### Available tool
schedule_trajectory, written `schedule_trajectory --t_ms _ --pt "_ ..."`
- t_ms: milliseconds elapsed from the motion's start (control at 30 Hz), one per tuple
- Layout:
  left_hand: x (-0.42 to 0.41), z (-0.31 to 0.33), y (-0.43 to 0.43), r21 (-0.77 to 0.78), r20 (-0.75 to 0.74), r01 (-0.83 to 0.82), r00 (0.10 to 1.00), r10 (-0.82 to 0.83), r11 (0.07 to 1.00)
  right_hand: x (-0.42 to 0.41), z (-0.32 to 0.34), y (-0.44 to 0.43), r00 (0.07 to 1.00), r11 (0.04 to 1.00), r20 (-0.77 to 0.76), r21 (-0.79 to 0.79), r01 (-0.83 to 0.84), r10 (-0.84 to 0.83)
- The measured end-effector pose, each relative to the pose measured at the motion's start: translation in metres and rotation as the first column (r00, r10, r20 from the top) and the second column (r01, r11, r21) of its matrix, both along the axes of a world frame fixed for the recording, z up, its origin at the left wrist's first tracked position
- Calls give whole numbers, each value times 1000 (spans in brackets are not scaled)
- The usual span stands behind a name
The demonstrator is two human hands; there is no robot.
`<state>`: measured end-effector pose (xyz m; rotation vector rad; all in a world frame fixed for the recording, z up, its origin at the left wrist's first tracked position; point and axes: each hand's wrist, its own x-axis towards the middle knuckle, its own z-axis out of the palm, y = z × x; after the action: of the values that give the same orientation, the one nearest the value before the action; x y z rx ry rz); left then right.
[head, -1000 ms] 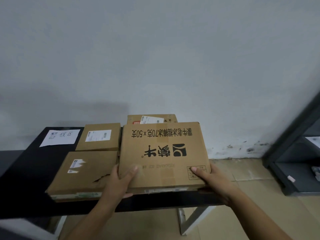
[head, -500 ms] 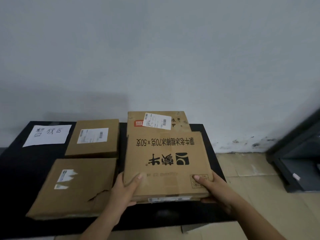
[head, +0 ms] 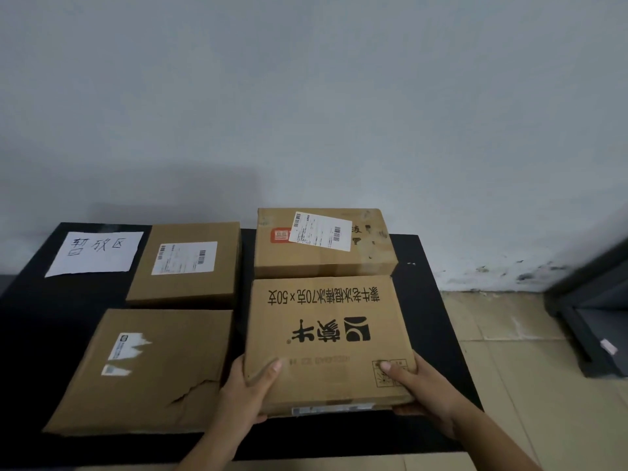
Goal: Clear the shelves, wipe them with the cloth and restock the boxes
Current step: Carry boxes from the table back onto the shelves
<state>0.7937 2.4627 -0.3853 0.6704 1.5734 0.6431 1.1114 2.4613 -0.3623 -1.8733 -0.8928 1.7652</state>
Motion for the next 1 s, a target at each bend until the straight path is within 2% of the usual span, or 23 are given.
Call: schedule_trajectory --t_ms 233,367,467,600,700,800,867,1000 --pt "4 -7 6 43 -78 42 996 -38 998 4 -14 2 1000 1000 -22 -26 -1 0" --pt "0 -7 8 39 -128 89 988 -84 995 8 -11 6 998 998 15 -29 -56 56" --pt "-6 1 10 54 -244 195 954 -176 979 12 -7 9 986 992 112 0 -128 127" --pt "-16 22 24 122 -491 340 837 -241 933 19 13 20 944 979 292 88 -184 151" --pt "-27 41 37 140 -619 436 739 -266 889 20 32 33 859 960 484 120 -254 167" --pt "-37 60 50 120 -706 503 649 -282 856 10 54 47 780 935 602 148 -322 173" --pt "-43 71 52 135 -732 501 632 -254 855 0 68 55 741 916 648 168 -364 176" --pt "-62 92 44 166 -725 455 657 -205 875 -21 91 67 711 861 682 245 -445 173"
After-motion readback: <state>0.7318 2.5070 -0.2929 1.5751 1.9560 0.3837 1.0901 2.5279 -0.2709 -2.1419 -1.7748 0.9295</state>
